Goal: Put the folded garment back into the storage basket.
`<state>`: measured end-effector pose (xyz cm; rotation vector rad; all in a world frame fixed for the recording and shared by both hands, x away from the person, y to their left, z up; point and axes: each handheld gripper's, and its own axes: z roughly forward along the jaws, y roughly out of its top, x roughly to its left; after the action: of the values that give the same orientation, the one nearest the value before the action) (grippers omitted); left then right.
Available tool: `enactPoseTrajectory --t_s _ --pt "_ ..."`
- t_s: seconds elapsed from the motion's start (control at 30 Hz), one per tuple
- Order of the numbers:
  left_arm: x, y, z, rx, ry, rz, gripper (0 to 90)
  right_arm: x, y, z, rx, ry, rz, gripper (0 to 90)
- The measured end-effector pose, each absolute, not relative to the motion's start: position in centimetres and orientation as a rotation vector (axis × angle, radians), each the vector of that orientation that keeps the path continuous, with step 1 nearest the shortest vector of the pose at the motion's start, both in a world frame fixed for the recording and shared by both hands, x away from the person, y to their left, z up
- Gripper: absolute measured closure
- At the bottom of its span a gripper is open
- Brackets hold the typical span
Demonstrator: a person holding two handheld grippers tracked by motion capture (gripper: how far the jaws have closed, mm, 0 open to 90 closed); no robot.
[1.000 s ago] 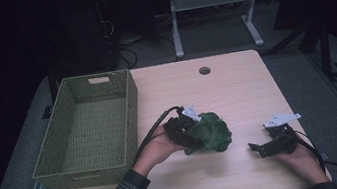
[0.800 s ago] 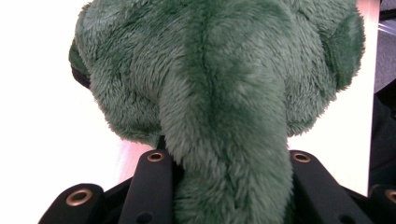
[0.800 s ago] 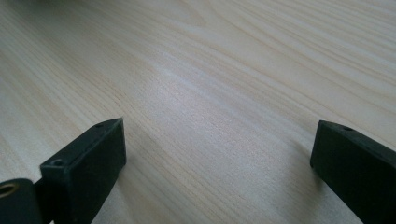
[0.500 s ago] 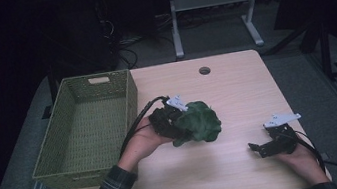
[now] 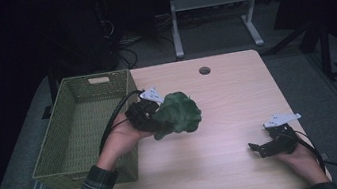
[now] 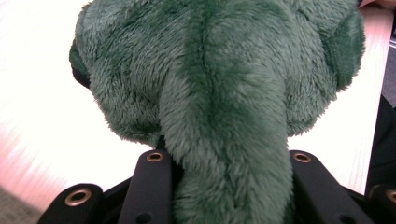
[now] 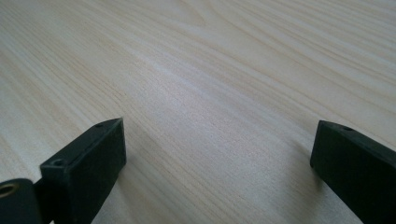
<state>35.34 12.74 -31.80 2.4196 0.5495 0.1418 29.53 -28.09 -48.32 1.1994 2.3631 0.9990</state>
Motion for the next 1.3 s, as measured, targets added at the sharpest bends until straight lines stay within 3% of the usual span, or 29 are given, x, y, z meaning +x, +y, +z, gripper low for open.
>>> enactPoseTrajectory --t_s 1.3 --pt "35.2 25.3 -28.6 2.271 0.841 0.354 64.9 29.5 -28.0 -48.4 1.219 2.347 0.988 0.8"
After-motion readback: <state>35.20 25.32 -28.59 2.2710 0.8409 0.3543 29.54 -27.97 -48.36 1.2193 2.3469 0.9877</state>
